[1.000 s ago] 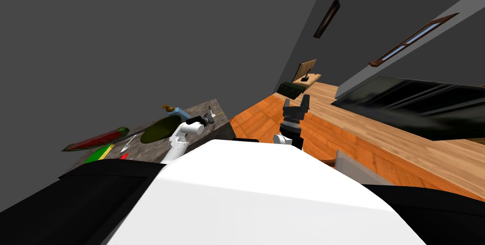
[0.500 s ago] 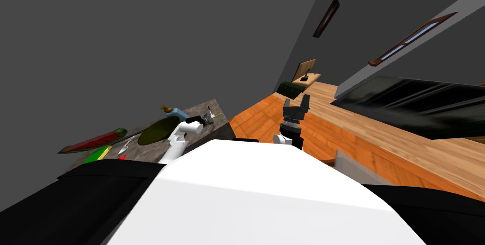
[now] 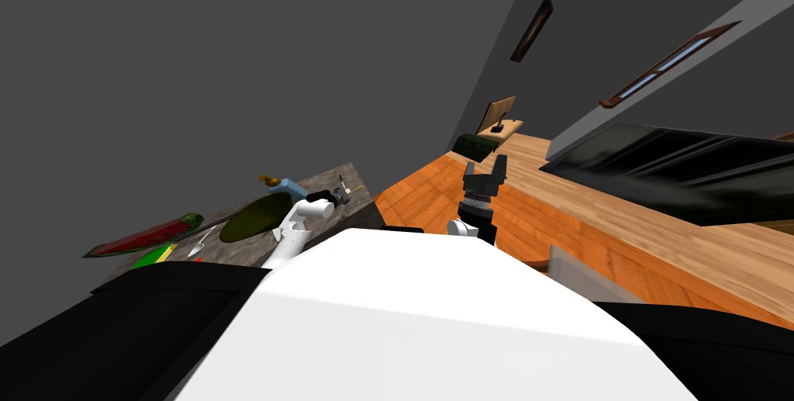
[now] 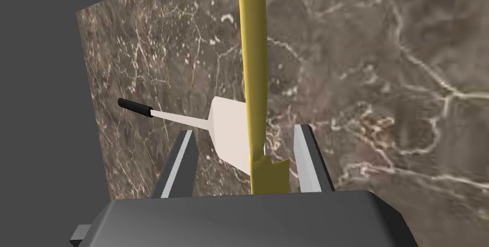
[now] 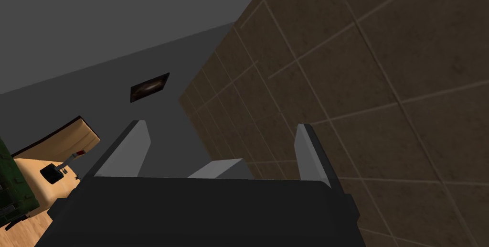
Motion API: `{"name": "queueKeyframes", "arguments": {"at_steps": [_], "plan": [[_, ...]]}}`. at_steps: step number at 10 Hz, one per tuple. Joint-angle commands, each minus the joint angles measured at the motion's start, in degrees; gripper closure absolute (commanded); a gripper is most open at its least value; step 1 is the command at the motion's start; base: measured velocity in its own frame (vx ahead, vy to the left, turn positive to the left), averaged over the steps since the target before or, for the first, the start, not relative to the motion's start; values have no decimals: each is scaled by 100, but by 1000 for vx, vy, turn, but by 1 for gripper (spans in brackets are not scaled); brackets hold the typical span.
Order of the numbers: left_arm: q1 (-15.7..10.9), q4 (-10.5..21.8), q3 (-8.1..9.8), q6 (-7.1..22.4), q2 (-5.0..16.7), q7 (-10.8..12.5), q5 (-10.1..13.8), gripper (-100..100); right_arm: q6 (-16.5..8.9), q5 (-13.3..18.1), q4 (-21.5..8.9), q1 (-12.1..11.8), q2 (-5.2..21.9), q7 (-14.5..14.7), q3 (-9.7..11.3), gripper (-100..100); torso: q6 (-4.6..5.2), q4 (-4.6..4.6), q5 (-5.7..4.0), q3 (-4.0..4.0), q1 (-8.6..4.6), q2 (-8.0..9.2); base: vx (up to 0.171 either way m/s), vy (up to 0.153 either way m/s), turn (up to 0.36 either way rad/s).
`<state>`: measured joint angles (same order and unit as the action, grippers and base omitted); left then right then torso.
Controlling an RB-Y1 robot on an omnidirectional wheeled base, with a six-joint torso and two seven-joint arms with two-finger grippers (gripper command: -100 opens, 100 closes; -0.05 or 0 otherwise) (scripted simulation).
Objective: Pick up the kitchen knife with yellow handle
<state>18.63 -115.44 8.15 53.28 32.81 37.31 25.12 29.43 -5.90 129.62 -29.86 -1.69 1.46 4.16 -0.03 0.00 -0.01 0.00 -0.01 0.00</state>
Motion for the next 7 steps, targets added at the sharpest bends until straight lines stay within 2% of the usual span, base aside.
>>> {"name": "queueKeyframes", "arguments": {"at_steps": [1,4,5,6,7], "plan": [[0,0,0,0,0,0,0,100,0,0,0,0,0,0,0,0,0,0,0,0,0,0,0,0,0],[0,0,0,0,0,0,0,100,0,0,0,0,0,0,0,0,0,0,0,1,0,2,0,0,0],[0,0,0,0,0,0,0,0,0,0,0,0,0,0,0,0,0,0,0,1,0,2,0,0,0],[-90,-88,160,-14,90,-19,112,-100,0,0,0,0,0,0,0,0,0,0,0,1,0,2,-54,-48,-63],[-106,-103,234,-2,133,-36,186,-100,0,0,0,1,-1,0,1,0,2,3,-3,9,-16,16,-87,-89,-67]]}}
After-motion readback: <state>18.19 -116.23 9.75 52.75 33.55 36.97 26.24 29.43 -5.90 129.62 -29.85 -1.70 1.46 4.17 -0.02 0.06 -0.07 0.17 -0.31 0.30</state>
